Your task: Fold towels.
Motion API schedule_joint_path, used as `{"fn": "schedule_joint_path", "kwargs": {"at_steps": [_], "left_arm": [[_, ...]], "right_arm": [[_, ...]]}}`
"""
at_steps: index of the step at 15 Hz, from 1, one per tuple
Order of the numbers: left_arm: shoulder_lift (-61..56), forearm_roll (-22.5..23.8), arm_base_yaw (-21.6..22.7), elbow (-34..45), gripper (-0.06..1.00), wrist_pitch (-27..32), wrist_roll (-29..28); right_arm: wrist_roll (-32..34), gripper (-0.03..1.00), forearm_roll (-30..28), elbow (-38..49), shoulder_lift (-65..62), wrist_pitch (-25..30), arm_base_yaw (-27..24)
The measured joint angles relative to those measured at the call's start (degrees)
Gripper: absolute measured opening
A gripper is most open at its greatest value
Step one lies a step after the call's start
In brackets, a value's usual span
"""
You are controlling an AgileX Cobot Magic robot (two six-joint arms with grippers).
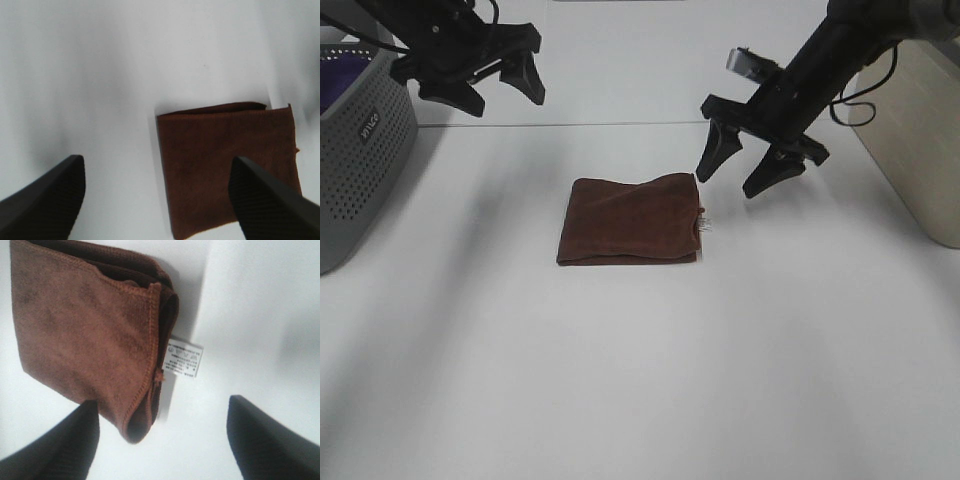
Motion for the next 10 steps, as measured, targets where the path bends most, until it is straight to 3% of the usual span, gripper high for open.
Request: {"fn": "schedule_joint_path", "kwargs": {"at_steps": [3, 7, 10], "left_arm": [[-6.65, 5.50, 0.00, 0.00, 0.75, 7.91, -0.06], [-15.64, 9.22, -0.06, 0.00, 0.75, 19.60, -0.23], [-20.80, 12.83, -0.11, 1.32, 0.75, 21.49, -0.86]], "right_arm": [[3.44, 0.68, -5.04, 0.00, -6.70, 4.35, 0.00], [7.56, 0.68, -14.04, 1.38, -16.39, 4.76, 3.15], [10.49, 0.68, -21.60, 6.02, -22.52, 4.76, 6.70]]}}
